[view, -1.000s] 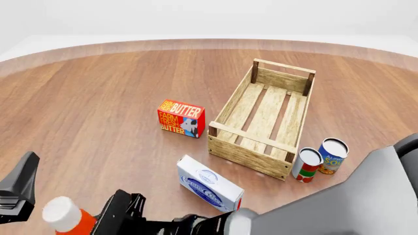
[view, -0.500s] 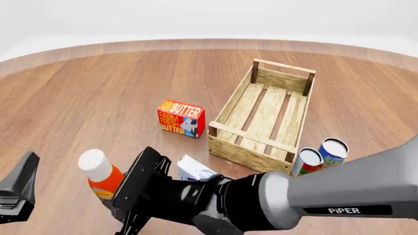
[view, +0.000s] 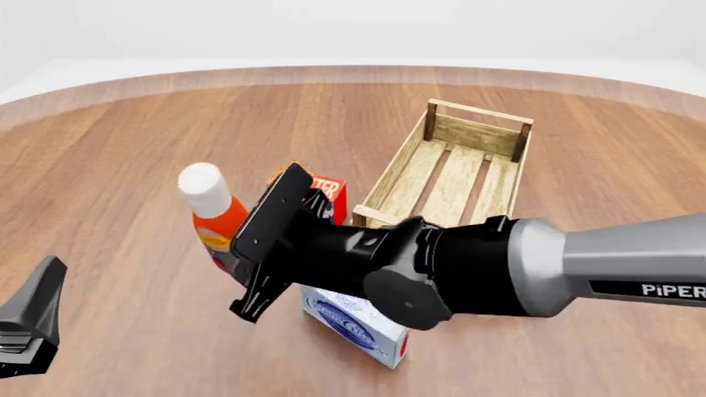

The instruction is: Pick up the ketchup, and put it in the wooden tray.

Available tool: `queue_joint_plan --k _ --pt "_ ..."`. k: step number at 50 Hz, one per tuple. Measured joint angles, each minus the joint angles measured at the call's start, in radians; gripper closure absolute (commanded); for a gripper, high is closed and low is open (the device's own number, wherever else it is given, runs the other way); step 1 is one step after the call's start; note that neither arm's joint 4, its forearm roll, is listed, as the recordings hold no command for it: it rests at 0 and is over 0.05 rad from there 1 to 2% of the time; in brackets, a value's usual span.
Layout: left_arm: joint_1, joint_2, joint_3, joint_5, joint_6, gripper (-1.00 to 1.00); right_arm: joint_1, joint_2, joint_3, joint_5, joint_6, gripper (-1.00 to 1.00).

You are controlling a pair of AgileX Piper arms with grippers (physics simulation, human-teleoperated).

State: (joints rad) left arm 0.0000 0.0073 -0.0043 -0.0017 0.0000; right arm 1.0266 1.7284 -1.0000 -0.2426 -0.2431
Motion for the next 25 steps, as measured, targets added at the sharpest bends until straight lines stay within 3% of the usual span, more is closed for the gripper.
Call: queue_joint_plan --k 25 --pt "0.0 0.0 0.0 0.0 0.0 -1.0 -0.23 -0.142 0.026 0.051 -0.057 1.0"
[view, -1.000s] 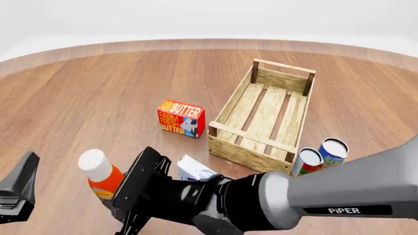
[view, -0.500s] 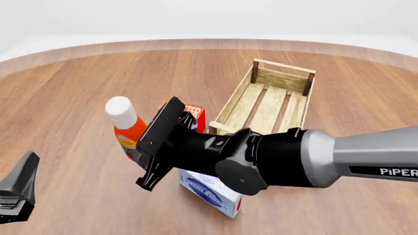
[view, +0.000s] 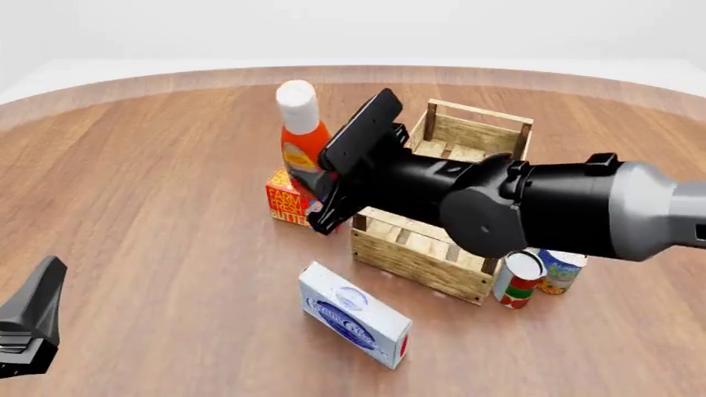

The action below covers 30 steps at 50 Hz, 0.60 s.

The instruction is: Pick up the ketchup, and put it in the wooden tray.

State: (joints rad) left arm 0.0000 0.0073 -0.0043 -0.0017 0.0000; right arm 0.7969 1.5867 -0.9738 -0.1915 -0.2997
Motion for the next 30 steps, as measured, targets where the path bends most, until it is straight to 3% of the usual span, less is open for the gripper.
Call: queue_joint_plan --k 30 --pt "0.0 0.0 0.0 0.0 0.0 -1.0 -0.323 -0.097 0.086 -0.021 0.012 1.0"
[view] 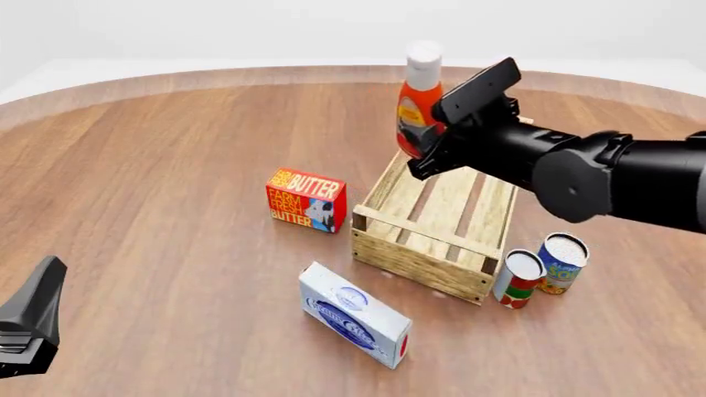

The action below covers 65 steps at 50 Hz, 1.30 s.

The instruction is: Pick up the ketchup, and put it in the wooden tray.

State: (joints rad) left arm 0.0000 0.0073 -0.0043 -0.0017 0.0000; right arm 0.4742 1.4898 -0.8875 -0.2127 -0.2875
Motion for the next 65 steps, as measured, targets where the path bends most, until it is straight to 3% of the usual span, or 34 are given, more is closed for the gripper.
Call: queue_joint_plan --k 24,65 --pt "0.0 0.0 0.0 0.0 0.0 -1.0 -0.161 0.112 0.03 -0.101 0.019 1.0" --pt "0.0 0.0 0.0 0.0 0.0 -1.0 -0.201 0.358 -0.001 -0.219 0.05 1.0"
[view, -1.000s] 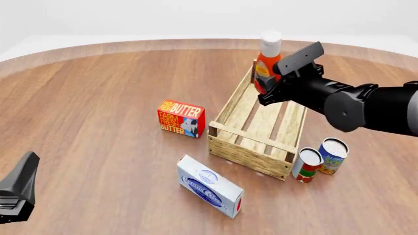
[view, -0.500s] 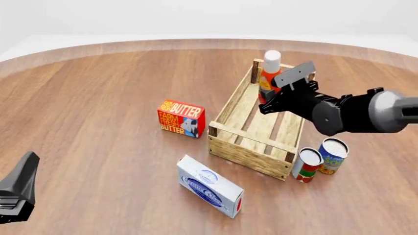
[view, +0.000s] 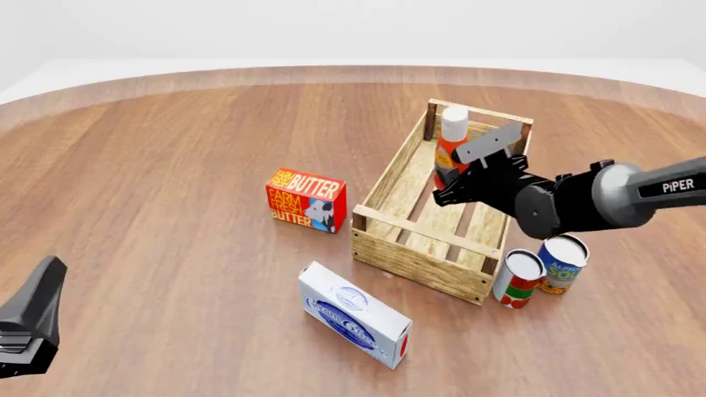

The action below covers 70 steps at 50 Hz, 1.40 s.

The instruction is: Pick up the ketchup, and put it in the wooden tray.

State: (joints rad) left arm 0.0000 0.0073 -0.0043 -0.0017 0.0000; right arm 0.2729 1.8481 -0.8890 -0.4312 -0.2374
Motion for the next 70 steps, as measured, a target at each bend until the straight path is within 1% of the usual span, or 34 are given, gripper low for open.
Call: queue_joint_plan --k 50,70 --pt "0.0 0.0 0.0 0.0 0.0 -1.0 -0.009 0.106 -0.001 -0.051 0.005 1.0" --pt "0.0 0.0 0.0 0.0 0.0 -1.0 -0.01 0.116 -0.005 -0.067 0.012 1.0"
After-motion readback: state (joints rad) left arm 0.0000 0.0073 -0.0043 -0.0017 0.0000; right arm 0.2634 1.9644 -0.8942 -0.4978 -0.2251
